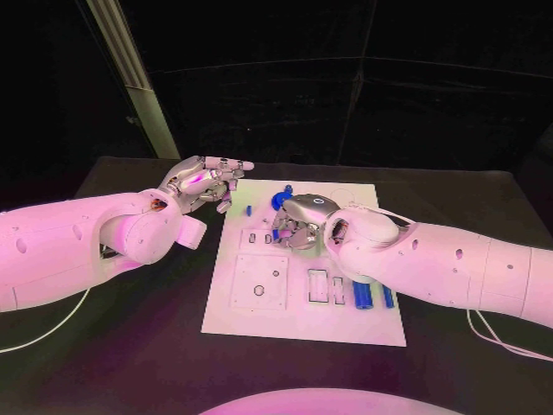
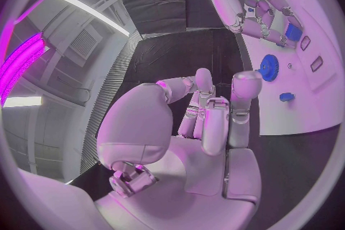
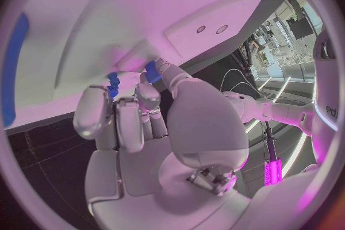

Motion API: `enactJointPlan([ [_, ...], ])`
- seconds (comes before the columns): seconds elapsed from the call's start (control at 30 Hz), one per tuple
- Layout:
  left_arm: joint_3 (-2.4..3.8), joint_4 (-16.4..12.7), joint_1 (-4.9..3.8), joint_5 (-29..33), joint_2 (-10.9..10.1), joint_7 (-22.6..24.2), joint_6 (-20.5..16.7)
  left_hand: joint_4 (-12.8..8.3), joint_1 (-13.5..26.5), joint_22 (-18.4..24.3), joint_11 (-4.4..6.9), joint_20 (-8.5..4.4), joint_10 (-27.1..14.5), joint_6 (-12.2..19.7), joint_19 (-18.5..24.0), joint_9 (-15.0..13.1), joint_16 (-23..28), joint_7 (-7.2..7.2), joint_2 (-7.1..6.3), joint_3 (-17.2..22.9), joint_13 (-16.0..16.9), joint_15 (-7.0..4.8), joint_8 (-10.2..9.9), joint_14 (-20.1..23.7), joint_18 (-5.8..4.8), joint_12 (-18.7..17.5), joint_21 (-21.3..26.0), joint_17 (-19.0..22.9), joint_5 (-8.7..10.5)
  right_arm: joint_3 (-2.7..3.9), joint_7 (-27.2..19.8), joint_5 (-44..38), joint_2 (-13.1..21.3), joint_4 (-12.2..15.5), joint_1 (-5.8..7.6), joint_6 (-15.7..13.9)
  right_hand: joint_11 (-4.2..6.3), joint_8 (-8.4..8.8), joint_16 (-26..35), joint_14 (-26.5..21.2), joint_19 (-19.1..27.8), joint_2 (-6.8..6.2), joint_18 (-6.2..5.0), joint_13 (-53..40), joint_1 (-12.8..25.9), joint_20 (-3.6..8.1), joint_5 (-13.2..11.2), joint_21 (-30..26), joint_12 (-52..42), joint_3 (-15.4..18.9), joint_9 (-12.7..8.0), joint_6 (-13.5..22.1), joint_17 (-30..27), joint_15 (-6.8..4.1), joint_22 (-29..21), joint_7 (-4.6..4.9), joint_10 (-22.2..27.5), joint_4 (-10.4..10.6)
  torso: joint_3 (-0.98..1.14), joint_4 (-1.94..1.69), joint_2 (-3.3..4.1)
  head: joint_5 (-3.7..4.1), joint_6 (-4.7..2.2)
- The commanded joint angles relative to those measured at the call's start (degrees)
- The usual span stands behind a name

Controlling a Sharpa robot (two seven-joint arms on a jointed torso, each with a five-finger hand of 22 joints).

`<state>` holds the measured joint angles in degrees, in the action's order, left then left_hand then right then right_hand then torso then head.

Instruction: Assemble the parts on the task board

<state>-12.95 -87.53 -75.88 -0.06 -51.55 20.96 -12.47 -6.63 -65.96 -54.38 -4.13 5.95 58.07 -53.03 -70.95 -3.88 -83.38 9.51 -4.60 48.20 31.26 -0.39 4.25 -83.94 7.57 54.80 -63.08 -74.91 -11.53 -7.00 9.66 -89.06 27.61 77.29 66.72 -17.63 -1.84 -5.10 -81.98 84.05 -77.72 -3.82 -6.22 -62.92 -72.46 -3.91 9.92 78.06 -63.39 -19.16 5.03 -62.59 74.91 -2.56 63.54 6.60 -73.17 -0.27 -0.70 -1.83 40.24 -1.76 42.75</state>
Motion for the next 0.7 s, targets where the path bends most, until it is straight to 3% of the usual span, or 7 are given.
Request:
enactJointPlan([
  [0.03, 0.05, -0.01, -0.10, 0.27, 0.01, 0.48, 0.22, -0.16, -0.08, -0.10, -0.07, -0.10, -0.51, -0.09, -0.05, 0.08, -0.20, -0.09, 0.22, -0.30, -0.09, 0.21, -0.18, -2.36, 0.43, -0.11, -0.26, -5.45, -0.22, -0.27, 1.22, -0.78, 0.11, -0.11, -0.26, 2.65, -0.14, 0.20, 0.10, 3.58, 0.23, -0.18, 0.96, 0.05, 0.25, 0.00, 0.20, -0.18, 0.17, 0.17, 0.04, -0.01, 3.43, 0.31, -0.10, 0.33, 0.43, 0.21, 0.03, -0.02, 0.00, 0.08, 0.04],
  [0.43, 0.05, 0.03, -0.10, 0.27, -0.01, 0.33, 0.25, -0.21, -0.14, -0.55, -0.05, -0.10, -0.52, -0.08, -0.31, 0.08, -0.42, -0.10, 0.22, -0.31, -0.11, 0.20, -0.20, -2.49, 0.33, -0.10, -0.61, -5.76, -0.22, -0.27, 1.82, -0.87, 0.13, -0.02, -0.27, 2.53, -0.88, 1.48, -0.07, 3.61, 0.57, -1.35, 0.91, 1.56, 0.61, -0.40, 0.21, -0.52, 1.82, 1.29, -0.60, 2.64, 3.70, 0.87, -0.59, 1.24, 1.82, 0.64, 0.03, 0.05, 0.04, 0.13, 0.14],
  [0.7, 0.05, 0.05, -0.10, 0.27, 0.00, 0.15, 0.54, -0.30, -0.24, -0.85, -0.04, -0.12, -0.51, -0.09, -0.50, 0.08, -0.59, -0.10, 0.24, -0.34, -0.14, 0.18, -0.21, -2.60, 0.27, -0.08, -0.85, -6.01, -0.22, -0.27, 2.19, -0.95, 0.13, 0.04, -0.27, 2.12, -1.35, 1.41, -0.04, 3.56, 0.73, -2.49, 0.85, 2.12, 1.86, -0.91, -0.14, -0.67, 2.25, 3.43, -0.89, 4.40, 3.64, 1.33, -0.80, 1.62, 2.42, 1.72, 0.01, -0.02, 0.01, 0.18, 0.14],
])
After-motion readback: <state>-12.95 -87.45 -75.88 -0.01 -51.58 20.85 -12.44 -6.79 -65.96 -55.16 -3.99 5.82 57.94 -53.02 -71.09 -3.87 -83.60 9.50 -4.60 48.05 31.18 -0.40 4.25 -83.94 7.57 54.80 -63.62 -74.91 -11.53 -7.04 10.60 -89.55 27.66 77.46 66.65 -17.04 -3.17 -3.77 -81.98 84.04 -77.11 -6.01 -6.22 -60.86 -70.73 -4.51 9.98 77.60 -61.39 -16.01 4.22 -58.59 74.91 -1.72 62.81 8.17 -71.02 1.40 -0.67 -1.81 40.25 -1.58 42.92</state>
